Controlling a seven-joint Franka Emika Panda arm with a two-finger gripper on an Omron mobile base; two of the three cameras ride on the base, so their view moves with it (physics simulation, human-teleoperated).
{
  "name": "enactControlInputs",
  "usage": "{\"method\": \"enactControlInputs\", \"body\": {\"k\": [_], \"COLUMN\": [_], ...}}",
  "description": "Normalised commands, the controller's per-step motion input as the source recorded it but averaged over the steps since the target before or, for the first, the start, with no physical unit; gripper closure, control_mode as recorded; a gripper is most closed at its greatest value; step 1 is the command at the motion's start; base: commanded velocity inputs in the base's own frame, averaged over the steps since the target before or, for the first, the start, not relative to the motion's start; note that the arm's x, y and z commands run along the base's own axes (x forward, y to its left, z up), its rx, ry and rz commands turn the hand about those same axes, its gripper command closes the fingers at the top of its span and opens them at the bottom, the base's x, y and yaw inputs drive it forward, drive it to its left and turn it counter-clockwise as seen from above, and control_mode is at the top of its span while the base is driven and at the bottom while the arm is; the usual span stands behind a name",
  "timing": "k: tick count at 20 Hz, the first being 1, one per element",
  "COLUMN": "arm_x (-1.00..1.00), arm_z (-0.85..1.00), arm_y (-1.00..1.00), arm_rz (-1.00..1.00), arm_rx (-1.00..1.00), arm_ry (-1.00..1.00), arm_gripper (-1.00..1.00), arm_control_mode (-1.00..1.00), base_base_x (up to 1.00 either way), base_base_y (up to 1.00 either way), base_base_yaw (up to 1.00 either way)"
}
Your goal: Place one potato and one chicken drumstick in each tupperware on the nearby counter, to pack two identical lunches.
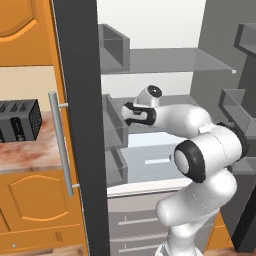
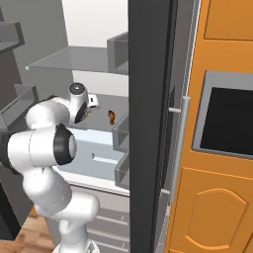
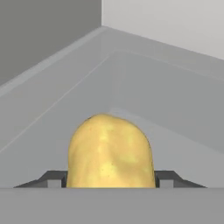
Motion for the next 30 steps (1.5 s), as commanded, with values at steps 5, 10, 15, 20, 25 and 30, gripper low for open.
{"method": "enactControlInputs", "body": {"k": [5, 10, 15, 20, 25, 30], "arm_x": [-1.00, -1.00, -1.00, -0.95, -0.95, -1.00], "arm_z": [0.53, 0.58, 0.97, 0.96, 0.58, 0.19], "arm_y": [-0.36, -0.54, -0.48, -0.28, -0.36, 0.00], "arm_rz": [0.00, 0.00, -0.05, -0.13, -0.10, -0.09], "arm_rx": [0.00, 0.00, 0.00, -0.01, 0.00, 0.00], "arm_ry": [-0.23, -0.12, 0.03, 0.28, 0.27, 0.10], "arm_gripper": [1.00, 1.00, 1.00, 1.00, 1.00, 1.00], "arm_control_mode": [-1.00, -1.00, -1.00, -1.00, -1.00, -1.00], "base_base_x": [0.00, 0.00, 0.00, 0.00, 0.00, 0.00], "base_base_y": [0.00, 0.00, 0.00, 0.00, 0.00, 0.00], "base_base_yaw": [0.00, 0.00, 0.00, 0.00, 0.00, 0.00]}}
